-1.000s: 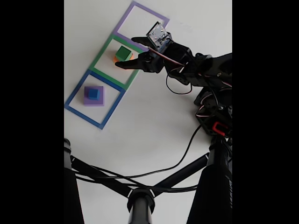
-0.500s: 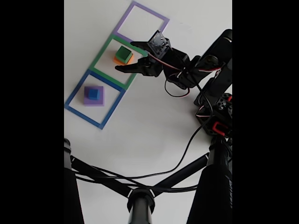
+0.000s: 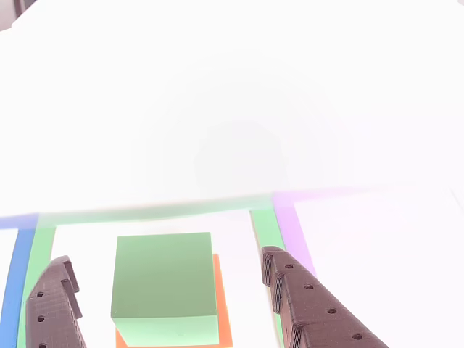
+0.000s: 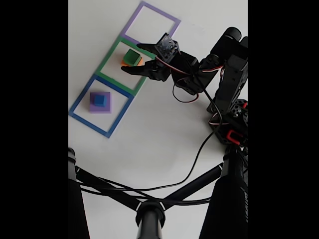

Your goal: Tower of hanoi

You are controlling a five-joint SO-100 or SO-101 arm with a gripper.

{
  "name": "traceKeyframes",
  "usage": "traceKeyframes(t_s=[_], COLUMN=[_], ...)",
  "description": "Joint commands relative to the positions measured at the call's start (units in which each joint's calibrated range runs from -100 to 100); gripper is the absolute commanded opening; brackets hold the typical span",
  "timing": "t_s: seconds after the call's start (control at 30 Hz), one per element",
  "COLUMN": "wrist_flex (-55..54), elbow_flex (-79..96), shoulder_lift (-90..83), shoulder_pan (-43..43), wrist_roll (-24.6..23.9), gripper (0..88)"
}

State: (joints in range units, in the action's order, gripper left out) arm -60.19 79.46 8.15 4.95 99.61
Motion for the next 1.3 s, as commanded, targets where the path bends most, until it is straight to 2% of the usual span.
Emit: traceKeyframes(t_s=[0.0, 0.37, 0.7, 1.03, 1.13, 1.27], wrist_flex=[-1.51, -1.51, -1.59, -1.18, 2.30, 15.66], elbow_flex=[-1.73, -1.28, -1.19, -1.55, -0.91, -1.01], shoulder_lift=[0.13, 0.53, 1.18, -0.44, -5.04, -16.50], shoulder_pan=[-0.83, -1.69, -2.08, -2.56, -2.84, -2.94], wrist_roll=[0.39, 0.39, 0.39, 0.39, 0.39, 0.39], gripper=[23.8, 13.5, 8.8, 8.1, 8.2, 8.2])
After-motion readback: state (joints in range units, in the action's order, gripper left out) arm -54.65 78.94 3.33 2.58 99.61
